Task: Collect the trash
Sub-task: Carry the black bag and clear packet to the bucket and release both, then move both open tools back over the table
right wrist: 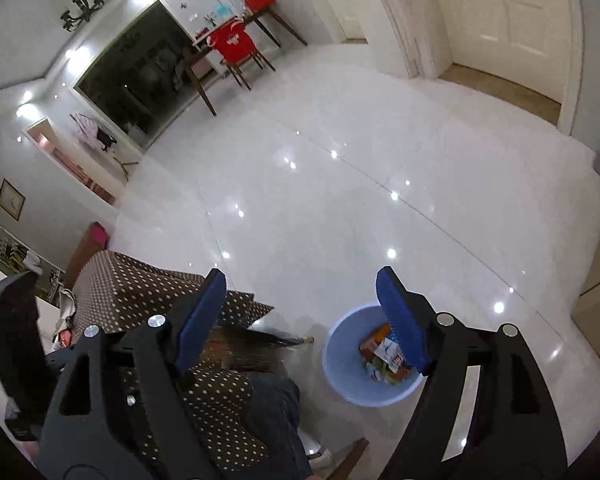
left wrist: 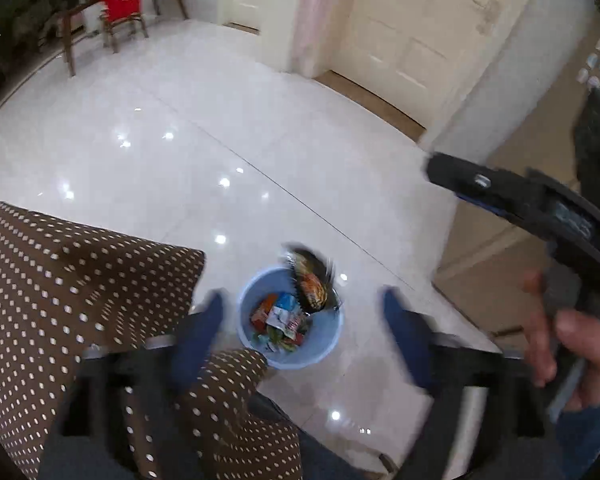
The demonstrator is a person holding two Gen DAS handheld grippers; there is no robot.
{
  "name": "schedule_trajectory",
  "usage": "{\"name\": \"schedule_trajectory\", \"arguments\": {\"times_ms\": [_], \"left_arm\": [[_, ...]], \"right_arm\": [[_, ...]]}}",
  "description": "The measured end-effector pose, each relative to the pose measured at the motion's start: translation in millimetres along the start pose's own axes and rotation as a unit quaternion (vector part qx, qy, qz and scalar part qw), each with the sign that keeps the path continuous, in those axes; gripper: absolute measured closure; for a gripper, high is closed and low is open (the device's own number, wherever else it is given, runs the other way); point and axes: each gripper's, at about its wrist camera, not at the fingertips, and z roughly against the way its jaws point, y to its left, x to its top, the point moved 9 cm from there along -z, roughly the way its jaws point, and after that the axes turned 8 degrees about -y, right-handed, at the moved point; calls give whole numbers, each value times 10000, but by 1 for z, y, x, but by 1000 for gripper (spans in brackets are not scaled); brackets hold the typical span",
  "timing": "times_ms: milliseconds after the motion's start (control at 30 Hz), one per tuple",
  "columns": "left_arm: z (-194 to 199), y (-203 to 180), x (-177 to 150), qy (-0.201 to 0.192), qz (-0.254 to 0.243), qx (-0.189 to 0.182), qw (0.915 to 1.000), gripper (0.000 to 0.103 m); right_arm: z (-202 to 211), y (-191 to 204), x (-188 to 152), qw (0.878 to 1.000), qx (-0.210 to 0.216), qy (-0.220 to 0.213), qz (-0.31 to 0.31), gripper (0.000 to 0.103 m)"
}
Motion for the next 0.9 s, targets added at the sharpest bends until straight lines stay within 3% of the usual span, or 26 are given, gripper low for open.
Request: {"name": "schedule_trajectory", "arguments": {"times_ms": [100,300,500,900], "left_arm": [[5,4,10,-87,124,-45,9999,18],[29,29,19,-411,322,194,9985,14],[65,49,20,-783,537,346,9949,12],[131,84,10,-1330,836,606,9857,11]], "right_arm": [[4,7,0,10000,49,-48,45,24],[-2,18,-6,9999,106,28,101,7],[-4,37,-5,9994,54,54,336,6],[-10,118,-25,9949,339,167,931,6]]}}
